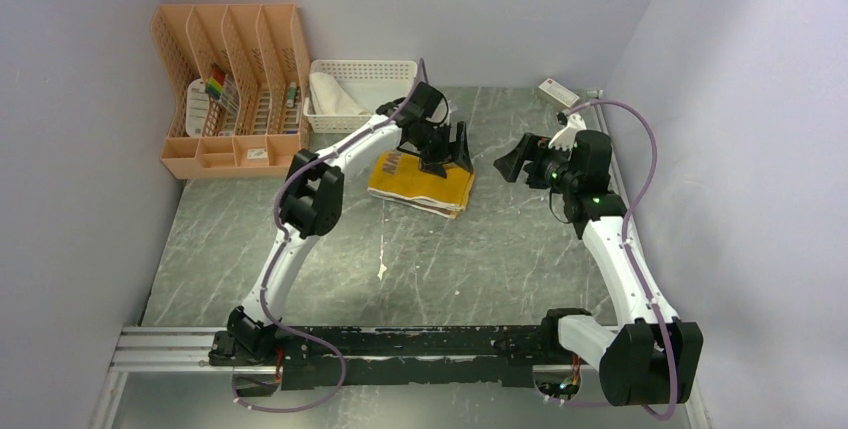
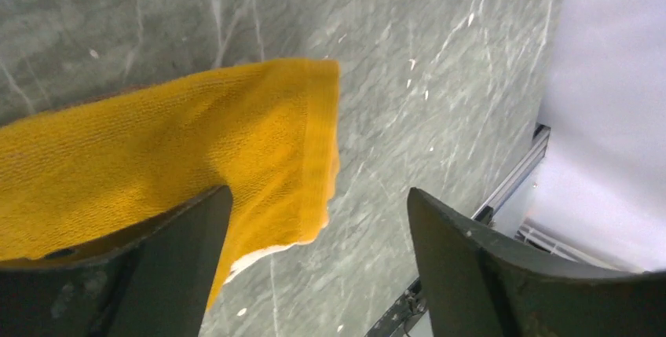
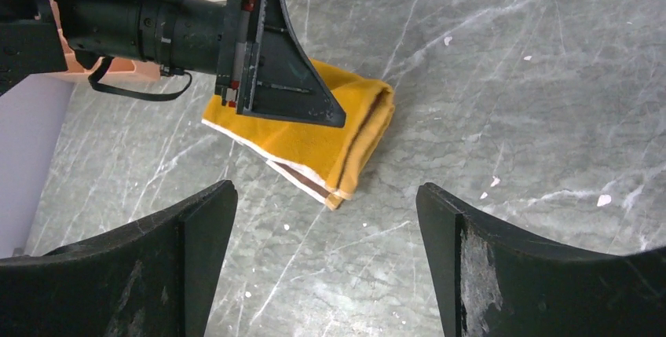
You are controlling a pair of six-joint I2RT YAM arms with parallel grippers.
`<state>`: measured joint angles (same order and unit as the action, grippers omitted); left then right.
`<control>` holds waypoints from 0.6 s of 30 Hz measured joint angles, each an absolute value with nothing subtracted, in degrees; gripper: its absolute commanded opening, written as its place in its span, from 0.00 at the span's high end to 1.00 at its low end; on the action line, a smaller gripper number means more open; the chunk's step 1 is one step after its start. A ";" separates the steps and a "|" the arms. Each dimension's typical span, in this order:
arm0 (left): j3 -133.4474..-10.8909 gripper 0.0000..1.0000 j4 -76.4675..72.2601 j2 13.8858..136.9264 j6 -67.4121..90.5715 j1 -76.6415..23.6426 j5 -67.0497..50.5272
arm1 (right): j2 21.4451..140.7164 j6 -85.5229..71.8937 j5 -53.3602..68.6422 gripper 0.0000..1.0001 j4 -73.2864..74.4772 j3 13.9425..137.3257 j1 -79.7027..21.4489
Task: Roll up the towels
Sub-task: Fold the towel at the center of the board.
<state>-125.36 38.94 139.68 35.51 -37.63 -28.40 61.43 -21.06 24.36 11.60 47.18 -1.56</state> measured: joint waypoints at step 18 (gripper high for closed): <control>-89.91 0.05 31.31 109.12 26.20 -11.27 -31.55 | 64.62 -23.59 26.35 0.14 5.32 42.94 -1.58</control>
<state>-89.91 31.31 109.12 26.20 -11.27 -31.55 64.62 -23.59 26.35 5.32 42.94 -1.58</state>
